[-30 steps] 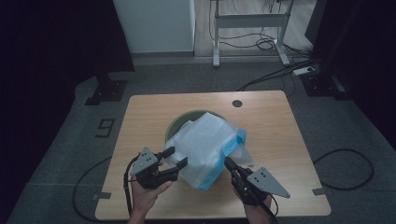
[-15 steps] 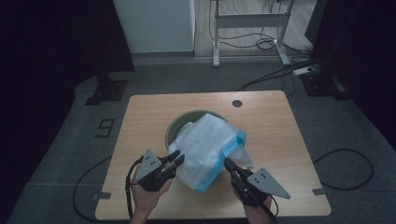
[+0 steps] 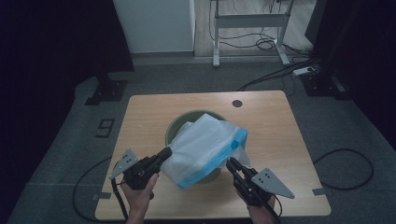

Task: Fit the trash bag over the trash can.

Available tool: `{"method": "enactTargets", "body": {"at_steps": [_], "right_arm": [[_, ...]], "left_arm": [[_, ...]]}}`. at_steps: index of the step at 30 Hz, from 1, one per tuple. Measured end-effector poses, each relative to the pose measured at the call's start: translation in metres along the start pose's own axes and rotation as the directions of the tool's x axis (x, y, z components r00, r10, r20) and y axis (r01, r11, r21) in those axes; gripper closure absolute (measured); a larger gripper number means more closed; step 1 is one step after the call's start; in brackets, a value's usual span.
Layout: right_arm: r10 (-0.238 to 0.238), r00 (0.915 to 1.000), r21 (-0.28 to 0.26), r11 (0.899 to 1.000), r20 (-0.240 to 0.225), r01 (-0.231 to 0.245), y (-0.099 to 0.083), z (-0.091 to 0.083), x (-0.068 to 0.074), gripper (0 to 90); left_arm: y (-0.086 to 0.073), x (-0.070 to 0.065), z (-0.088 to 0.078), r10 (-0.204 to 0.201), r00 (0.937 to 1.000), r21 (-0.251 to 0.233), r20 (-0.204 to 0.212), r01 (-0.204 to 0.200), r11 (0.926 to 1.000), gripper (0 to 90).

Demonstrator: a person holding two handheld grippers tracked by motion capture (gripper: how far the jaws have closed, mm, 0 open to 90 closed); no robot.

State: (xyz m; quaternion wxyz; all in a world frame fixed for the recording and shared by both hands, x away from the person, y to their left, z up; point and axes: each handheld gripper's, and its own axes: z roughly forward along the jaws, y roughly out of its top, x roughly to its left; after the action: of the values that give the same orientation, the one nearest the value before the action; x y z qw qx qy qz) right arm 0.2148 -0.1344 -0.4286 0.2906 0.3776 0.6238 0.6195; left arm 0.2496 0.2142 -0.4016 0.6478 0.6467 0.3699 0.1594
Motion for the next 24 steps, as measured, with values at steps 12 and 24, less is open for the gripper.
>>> {"method": "enactTargets", "body": {"at_steps": [12, 24], "right_arm": [[0.004, 0.9992, 0.011, 1.0, 0.04, -0.005, -0.003, 0.004, -0.004, 49.4], [0.055, 0.9977, 0.026, 0.998, 0.039, -0.056, 0.007, 0.017, -0.012, 41.0]], "left_arm": [[-0.005, 0.015, -0.026, -0.034, 0.9991, -0.009, -0.027, 0.034, 0.9994, 89.6], [0.004, 0.001, -0.02, 0.047, 0.9928, 0.0, -0.11, -0.047, 0.9989, 60.0]]}}
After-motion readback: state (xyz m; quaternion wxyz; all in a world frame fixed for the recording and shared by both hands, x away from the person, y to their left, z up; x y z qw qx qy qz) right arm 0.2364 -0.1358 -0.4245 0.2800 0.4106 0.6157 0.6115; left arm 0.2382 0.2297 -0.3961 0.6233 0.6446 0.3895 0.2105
